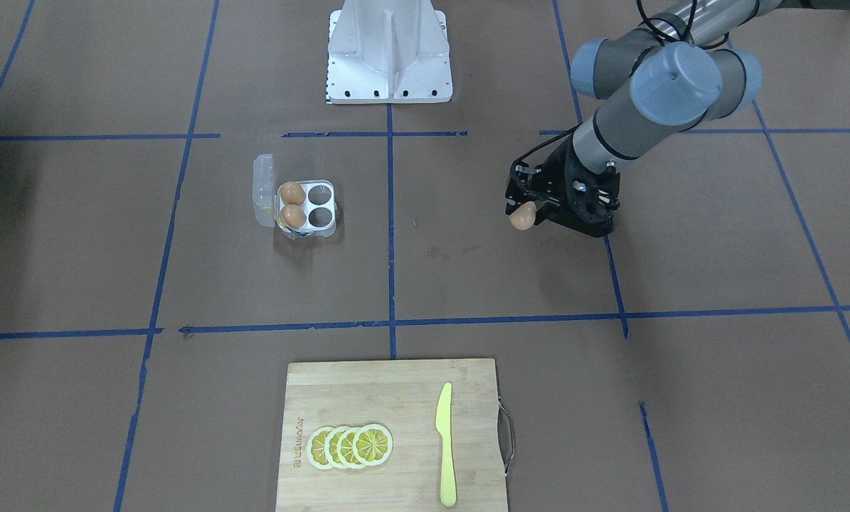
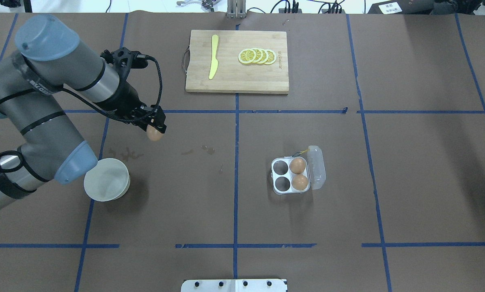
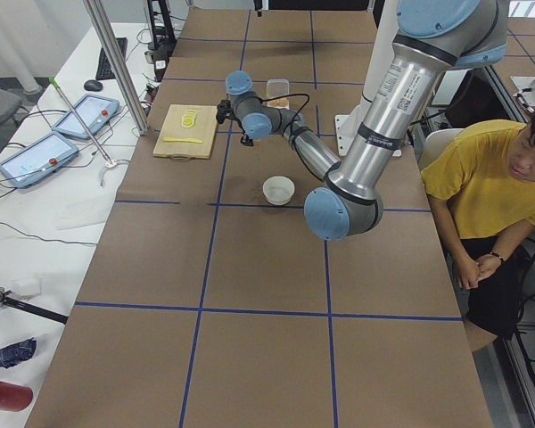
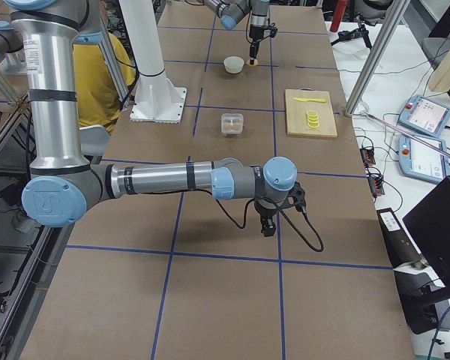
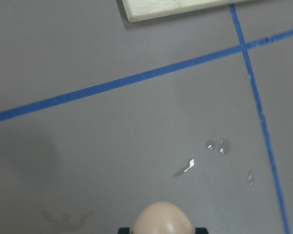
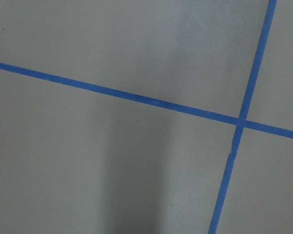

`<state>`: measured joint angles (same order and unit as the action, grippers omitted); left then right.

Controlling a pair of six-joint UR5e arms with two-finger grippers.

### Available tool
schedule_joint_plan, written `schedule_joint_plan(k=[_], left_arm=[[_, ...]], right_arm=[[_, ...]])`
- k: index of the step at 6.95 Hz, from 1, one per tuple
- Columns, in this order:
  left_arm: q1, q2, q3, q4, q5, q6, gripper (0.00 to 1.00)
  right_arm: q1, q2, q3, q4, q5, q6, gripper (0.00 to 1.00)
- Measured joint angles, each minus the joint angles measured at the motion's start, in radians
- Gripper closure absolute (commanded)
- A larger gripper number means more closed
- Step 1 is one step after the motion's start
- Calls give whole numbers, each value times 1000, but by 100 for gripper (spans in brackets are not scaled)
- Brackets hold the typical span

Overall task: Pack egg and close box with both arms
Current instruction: 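Lift the egg with the left gripper and carry it to the carton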

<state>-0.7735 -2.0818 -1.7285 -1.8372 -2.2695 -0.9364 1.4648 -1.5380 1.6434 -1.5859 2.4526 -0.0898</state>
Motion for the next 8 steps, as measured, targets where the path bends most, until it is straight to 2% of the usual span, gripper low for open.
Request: schedule_joint_plan(k=[3, 5, 8], left_arm=[[121, -132, 55, 0, 112, -38, 100], [220, -216, 115, -3, 231, -65, 100], [304, -322, 216, -55, 303, -99, 100]], right_arm=[[0, -3, 9, 0, 0, 1, 0], [0, -6, 22, 0, 0, 2, 0], [0, -11, 29, 0, 0, 2, 0]])
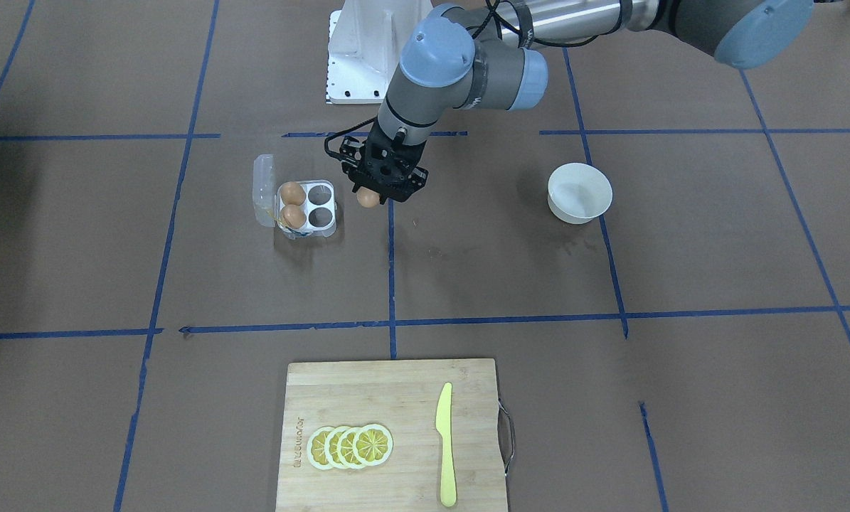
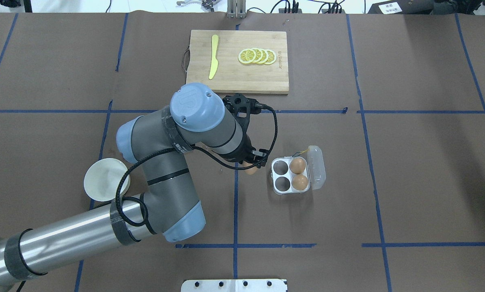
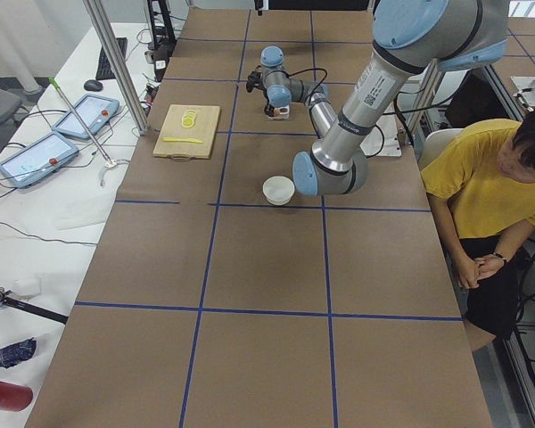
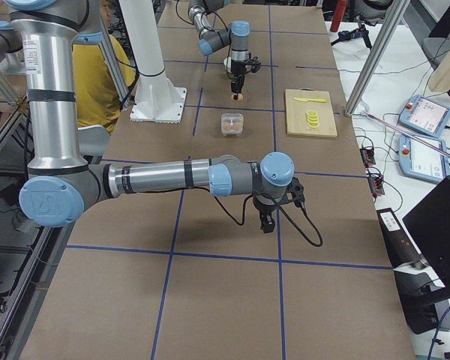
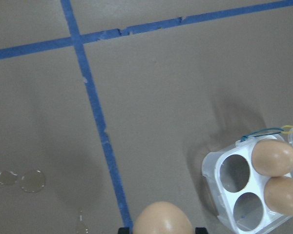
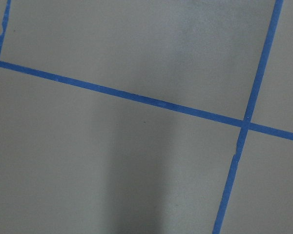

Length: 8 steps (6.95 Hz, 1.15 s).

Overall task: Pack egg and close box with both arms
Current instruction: 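Lift the egg with the left gripper and carry it to the carton, then lower the egg into the empty carton slot and open the left gripper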

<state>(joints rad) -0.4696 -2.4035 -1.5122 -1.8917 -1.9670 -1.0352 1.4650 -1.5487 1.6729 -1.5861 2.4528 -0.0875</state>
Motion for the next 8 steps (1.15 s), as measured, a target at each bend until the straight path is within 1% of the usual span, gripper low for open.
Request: schedule_joint_plan(k=[2, 5, 8], left_arm=[[47, -45, 47, -44, 70, -2, 100], [88, -116, 120, -55, 142, -2, 100], [94, -126, 136, -56, 155, -2, 100]], right_arm=[[0, 0, -1, 0, 0, 0, 0], [0, -2, -2, 0, 1, 0, 0], [0, -3, -2, 0, 2, 0, 0]])
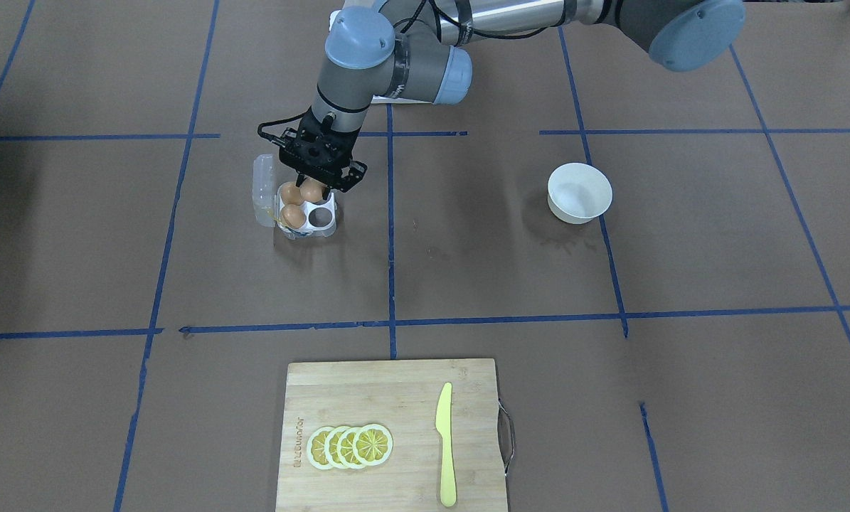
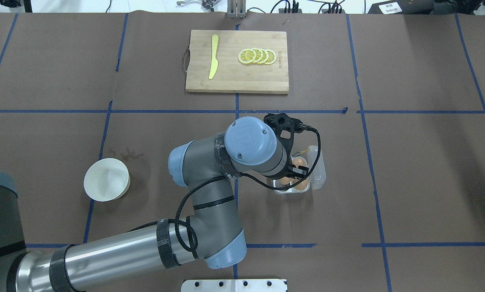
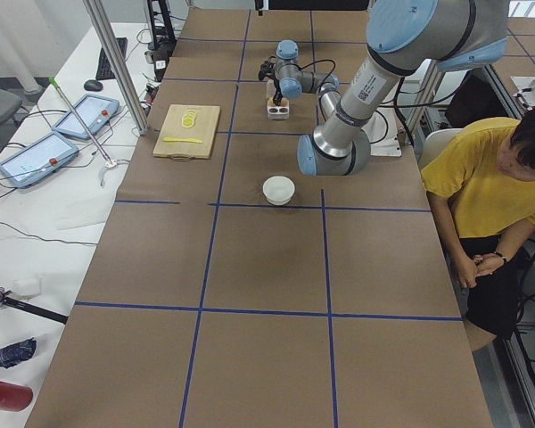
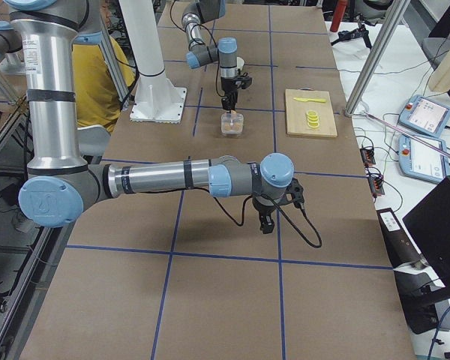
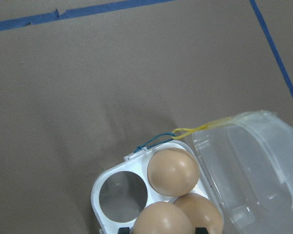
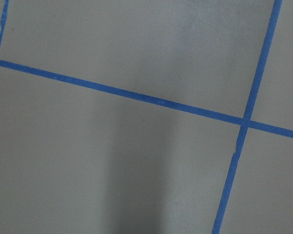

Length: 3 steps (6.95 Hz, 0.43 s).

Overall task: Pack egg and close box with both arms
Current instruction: 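Lower the egg into the empty carton slot and open the left gripper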

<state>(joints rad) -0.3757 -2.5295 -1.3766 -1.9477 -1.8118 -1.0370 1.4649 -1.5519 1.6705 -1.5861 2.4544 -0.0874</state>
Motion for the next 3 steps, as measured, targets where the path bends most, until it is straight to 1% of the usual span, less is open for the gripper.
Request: schedule_joint_plan(k=[1, 2, 3], left_arm=[[1, 1, -2, 0, 0, 0, 97], [3, 1, -3, 1, 0, 0, 61], [4, 2, -3, 1, 0, 0, 32]], right_arm=[[0, -1, 0, 0, 0, 0, 0], [0, -1, 1, 0, 0, 0, 0], [0, -2, 1, 0, 0, 0, 0]])
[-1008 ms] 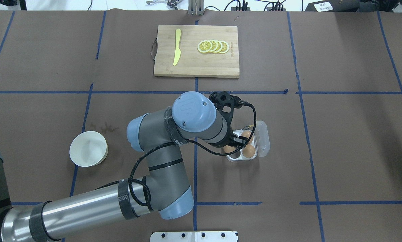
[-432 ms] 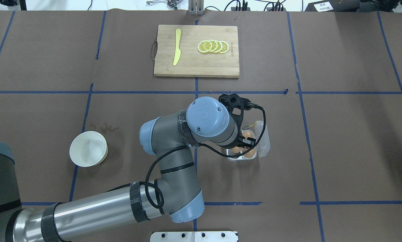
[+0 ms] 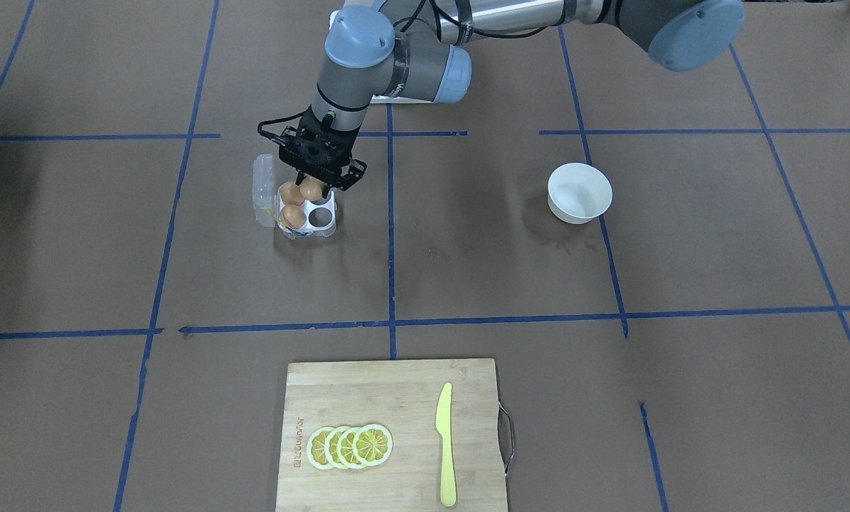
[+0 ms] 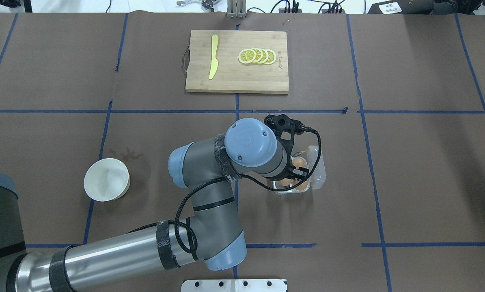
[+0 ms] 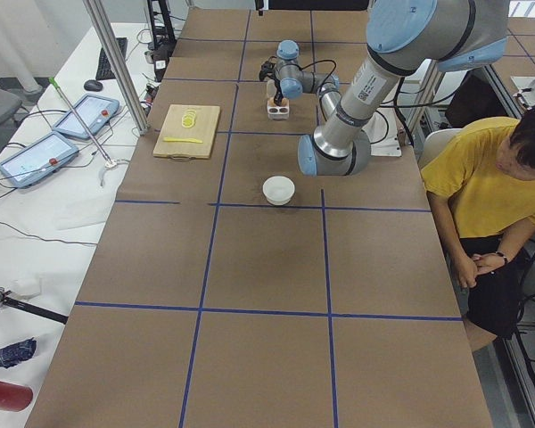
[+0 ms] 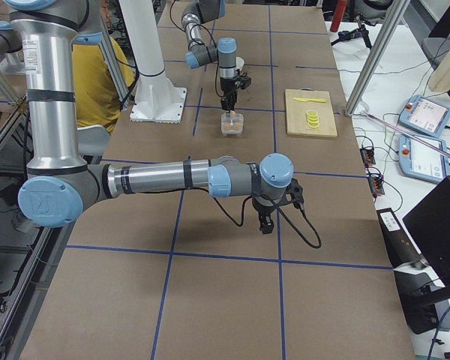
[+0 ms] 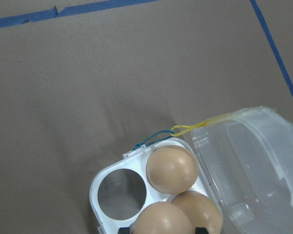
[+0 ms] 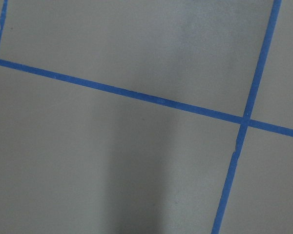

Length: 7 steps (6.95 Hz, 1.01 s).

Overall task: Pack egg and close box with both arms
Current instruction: 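Lower the egg into the empty carton slot and open the left gripper, then withdraw the left gripper from the carton while the right gripper approaches the lid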

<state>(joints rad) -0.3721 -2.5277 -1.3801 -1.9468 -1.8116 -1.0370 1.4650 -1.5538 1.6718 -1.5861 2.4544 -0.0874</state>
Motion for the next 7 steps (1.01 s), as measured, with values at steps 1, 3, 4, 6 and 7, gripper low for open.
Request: schedule_joint_plan(k=[1, 3, 4, 6, 7], left_arm=[[0, 1, 0, 0, 0, 0, 0], [1, 1, 1, 0, 0, 0, 0], [1, 1, 0, 0, 0, 0, 0], [-4, 5, -10, 5, 0, 0, 0], [-24, 29, -37, 11, -3, 1, 0]], right_arm=[[0, 0, 0, 0, 0, 0, 0], [0, -1, 0, 0, 0, 0, 0], [0, -1, 0, 0, 0, 0, 0], [0, 1, 1, 1, 7, 9, 0], [-8, 2, 2, 23, 20, 49, 0]])
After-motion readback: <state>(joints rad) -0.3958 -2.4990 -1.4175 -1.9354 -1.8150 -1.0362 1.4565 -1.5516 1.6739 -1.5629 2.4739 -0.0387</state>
